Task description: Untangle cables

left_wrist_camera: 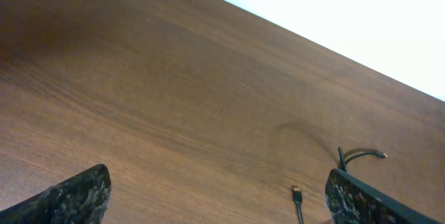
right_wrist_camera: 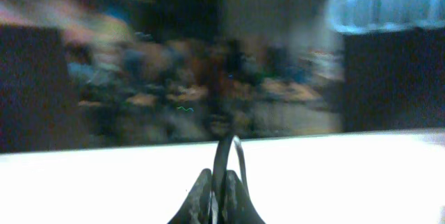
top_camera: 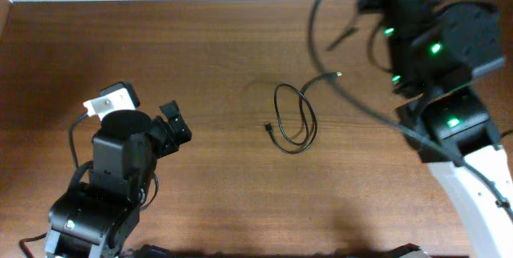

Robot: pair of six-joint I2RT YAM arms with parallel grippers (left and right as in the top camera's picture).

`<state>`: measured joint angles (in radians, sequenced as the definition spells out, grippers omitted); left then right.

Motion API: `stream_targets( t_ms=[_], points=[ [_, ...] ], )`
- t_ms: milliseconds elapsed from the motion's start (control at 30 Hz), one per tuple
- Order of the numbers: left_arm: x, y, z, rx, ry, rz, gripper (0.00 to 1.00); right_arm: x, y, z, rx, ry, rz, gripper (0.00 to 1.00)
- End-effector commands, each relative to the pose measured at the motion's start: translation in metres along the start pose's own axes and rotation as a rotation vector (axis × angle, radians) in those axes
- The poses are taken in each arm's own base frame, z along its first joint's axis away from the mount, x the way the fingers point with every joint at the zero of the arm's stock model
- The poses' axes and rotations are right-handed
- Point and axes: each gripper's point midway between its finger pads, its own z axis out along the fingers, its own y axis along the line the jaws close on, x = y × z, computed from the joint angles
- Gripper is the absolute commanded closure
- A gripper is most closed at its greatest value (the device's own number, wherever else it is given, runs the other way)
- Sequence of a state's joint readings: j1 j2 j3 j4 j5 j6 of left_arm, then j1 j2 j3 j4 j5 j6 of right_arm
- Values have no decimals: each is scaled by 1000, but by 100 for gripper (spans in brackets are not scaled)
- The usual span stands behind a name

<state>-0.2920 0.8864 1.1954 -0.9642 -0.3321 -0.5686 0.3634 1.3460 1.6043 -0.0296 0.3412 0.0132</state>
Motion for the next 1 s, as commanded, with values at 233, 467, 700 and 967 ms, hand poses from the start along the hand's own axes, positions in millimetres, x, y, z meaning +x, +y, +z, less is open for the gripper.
stream_targets(
  t_ms=[233,467,700,967],
  points=[
    [2,-8,16,-5,47,7,1,37,-210,-6,322,219,-148,96],
    [10,-18,30,11,99,18,1,71,-330,-23,473,315,-122,96],
    [6,-21,30,23,81,11,1,117,-435,-46,652,387,-90,96],
    [-1,-34,30,89,62,-5,1,137,-529,-113,980,467,-144,75]
  ],
)
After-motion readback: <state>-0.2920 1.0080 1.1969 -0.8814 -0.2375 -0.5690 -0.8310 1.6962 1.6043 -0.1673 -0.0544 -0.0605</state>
